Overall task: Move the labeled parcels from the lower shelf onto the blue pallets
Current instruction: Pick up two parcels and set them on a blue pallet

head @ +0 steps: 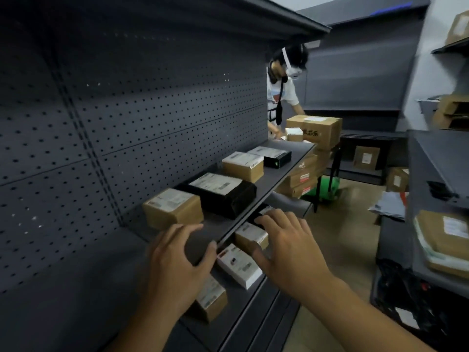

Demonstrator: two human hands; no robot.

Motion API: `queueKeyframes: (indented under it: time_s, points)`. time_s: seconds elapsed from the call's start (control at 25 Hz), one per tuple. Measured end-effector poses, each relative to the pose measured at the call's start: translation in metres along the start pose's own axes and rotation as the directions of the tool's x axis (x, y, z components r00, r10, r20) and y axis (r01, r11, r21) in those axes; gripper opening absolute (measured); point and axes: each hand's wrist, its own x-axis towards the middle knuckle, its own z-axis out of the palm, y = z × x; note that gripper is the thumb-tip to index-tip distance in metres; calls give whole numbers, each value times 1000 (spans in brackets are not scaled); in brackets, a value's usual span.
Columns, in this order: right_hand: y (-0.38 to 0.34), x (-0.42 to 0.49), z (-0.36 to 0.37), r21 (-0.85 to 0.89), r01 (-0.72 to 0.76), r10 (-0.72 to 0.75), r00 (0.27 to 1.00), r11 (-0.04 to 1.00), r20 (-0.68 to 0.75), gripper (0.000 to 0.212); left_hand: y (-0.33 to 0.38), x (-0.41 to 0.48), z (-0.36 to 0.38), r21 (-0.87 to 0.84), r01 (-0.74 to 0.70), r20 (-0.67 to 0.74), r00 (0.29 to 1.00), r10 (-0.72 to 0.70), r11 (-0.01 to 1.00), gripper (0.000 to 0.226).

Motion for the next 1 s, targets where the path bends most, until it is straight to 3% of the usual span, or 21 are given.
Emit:
queueKeyframes:
  time_s: [0.24, 0.4, 0.6, 0.76, 1.0]
  points:
    - [79, 89, 25, 131, 110, -110, 994, 985, -5, 42, 28, 63, 29, 136, 109, -176, 981, -84, 985, 30]
    - [97, 149, 58, 155, 194, -193, 981, 969, -23, 40, 11, 99, 49, 189, 210, -273, 949, -154, 959, 40]
    - [117, 211, 94, 181, 199, -188, 979, 963, -75, 42, -7, 123, 72, 253, 368, -397, 883, -251, 895, 42]
    - [134, 246, 120, 189, 77, -69, 996, 979, -48, 66, -11, 117, 90, 273, 495, -505, 803, -315, 825, 68]
    - [162, 284, 160, 261, 37, -40, 999, 965, 9, 94, -3, 119, 110, 120, 682, -516, 664, -541, 722, 113]
